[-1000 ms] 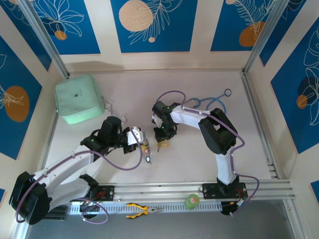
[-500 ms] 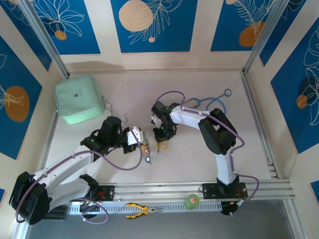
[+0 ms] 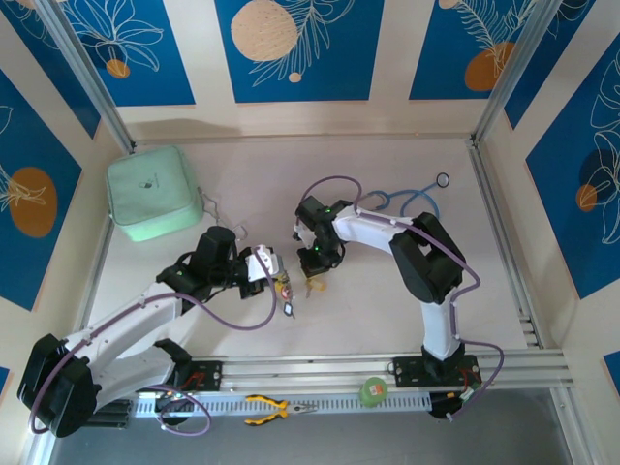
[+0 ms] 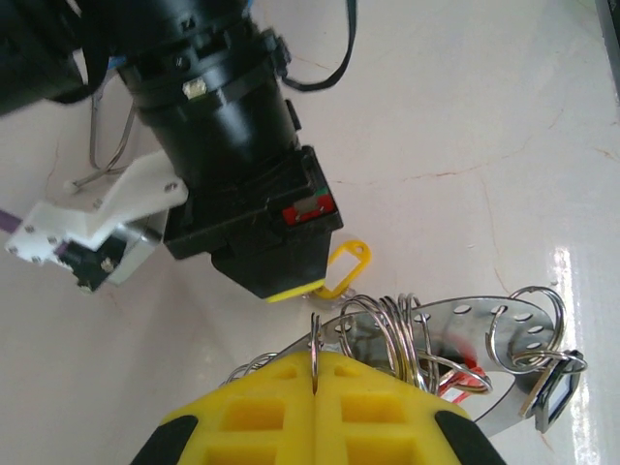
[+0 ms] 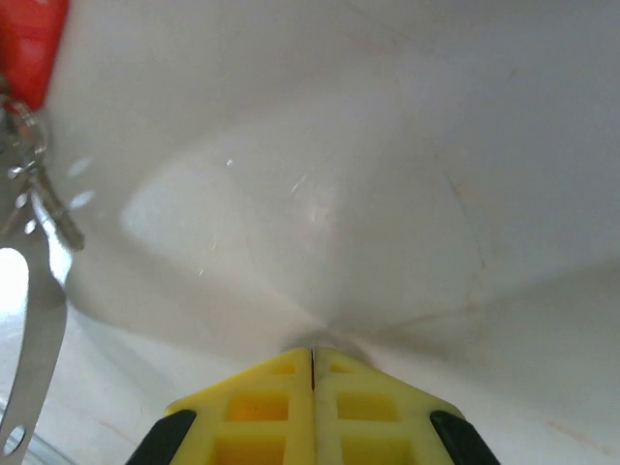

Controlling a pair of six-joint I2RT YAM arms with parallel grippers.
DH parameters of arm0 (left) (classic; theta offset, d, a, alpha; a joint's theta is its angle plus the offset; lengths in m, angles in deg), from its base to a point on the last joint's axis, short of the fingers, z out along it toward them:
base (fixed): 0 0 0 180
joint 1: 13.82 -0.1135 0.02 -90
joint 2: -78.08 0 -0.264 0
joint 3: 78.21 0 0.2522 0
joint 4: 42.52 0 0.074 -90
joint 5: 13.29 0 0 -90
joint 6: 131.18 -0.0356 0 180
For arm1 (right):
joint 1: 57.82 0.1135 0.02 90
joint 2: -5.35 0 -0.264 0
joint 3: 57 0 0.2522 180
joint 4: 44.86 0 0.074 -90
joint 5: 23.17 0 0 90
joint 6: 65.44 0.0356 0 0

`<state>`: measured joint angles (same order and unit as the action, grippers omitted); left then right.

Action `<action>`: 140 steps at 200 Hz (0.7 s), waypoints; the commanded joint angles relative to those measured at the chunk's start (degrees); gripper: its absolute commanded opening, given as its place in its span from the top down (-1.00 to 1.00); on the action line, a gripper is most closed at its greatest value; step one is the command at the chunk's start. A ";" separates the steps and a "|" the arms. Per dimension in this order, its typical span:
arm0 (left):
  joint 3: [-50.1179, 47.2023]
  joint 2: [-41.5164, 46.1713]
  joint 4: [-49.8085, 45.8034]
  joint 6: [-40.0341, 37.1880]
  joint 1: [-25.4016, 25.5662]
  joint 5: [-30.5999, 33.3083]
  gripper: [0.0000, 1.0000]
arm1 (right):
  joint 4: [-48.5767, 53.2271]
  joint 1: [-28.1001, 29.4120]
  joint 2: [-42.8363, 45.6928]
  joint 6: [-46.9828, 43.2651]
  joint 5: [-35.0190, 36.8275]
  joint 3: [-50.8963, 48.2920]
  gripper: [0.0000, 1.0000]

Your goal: Put the keys on the keyring

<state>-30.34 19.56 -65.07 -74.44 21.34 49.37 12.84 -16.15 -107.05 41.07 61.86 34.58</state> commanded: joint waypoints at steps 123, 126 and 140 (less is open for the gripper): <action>-1.56 1.96 2.73 17.88 0.48 -7.87 1.00 | -29.33 1.32 41.01 -21.70 -12.29 -26.43 1.00; -1.63 2.00 2.92 18.16 0.44 -8.01 1.00 | -29.21 1.30 40.84 -21.93 -12.52 -26.34 1.00; -2.03 2.01 3.40 18.81 0.42 -8.97 1.00 | -29.04 1.52 40.26 -22.69 -13.76 -26.14 1.00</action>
<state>-31.43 21.61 -64.44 -58.79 21.36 44.91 -14.68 -15.10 -66.55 23.35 53.55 8.29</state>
